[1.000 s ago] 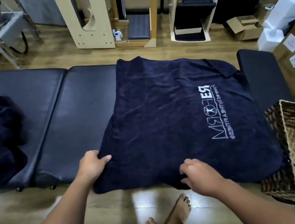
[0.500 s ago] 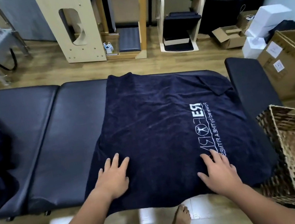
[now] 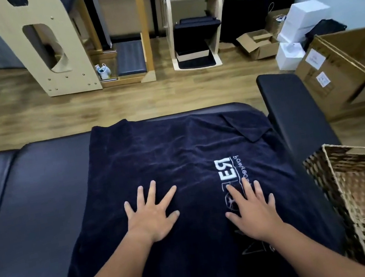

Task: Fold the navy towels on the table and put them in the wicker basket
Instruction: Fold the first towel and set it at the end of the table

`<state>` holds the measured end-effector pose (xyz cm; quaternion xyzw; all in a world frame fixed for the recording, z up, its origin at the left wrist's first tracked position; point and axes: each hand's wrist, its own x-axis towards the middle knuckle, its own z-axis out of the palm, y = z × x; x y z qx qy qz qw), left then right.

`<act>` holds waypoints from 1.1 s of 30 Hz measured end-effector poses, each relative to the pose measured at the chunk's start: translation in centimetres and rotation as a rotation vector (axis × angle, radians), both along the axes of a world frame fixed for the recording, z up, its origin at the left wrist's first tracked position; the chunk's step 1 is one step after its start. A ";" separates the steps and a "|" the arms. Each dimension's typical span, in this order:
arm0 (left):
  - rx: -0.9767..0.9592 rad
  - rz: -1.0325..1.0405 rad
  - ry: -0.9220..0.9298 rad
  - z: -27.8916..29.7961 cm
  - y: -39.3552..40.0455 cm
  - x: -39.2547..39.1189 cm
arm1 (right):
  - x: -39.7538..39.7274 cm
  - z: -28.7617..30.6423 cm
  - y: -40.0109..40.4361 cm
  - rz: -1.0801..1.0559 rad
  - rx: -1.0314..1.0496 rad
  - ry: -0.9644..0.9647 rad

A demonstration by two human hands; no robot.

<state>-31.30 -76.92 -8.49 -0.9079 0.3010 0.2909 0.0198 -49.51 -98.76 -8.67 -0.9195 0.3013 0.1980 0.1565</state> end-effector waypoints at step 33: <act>0.198 0.142 0.062 0.1 -19.1 11.7 | 18.8 -0.3 -22.5 -0.249 -0.256 -0.282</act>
